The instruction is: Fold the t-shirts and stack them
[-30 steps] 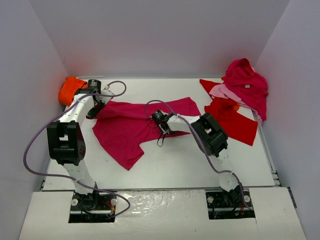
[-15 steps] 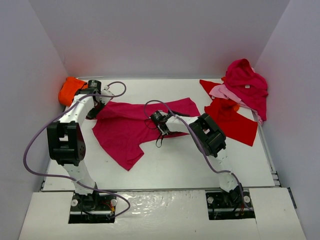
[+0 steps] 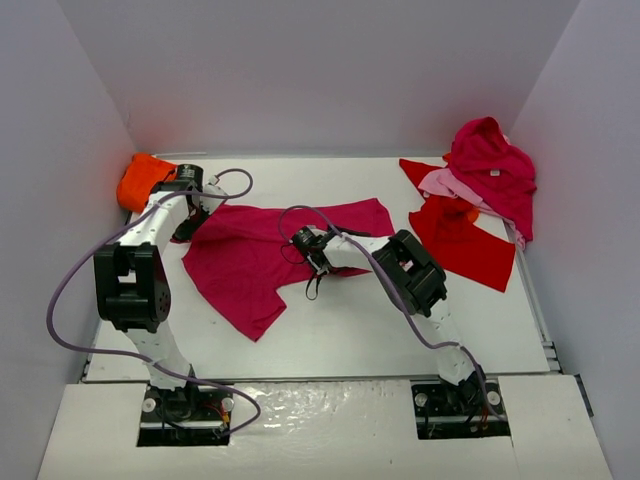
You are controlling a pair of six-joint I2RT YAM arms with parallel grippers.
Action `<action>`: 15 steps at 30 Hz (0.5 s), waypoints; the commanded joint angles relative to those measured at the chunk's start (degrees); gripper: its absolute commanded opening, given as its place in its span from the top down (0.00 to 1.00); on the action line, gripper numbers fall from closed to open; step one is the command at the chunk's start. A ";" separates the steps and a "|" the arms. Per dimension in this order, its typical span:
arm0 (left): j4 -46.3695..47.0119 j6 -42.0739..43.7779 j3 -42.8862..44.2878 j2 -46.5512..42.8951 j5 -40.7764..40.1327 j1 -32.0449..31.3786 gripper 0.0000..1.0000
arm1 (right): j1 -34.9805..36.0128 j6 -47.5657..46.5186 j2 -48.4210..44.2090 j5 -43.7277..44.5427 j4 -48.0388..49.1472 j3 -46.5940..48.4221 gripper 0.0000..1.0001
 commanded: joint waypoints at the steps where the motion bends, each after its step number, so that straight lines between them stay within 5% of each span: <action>1: 2.00 1.29 0.01 -4.82 -2.01 0.29 1.00 | -1.57 0.21 -0.92 -11.73 -2.56 1.35 0.54; 8: 2.02 1.36 -0.14 -4.82 -2.19 0.29 1.00 | -4.80 -2.47 3.59 -9.98 -2.92 5.00 0.54; 15: 1.75 1.92 -0.36 -5.24 -2.58 0.37 1.00 | -6.55 -4.36 6.21 -18.03 -9.69 8.14 0.52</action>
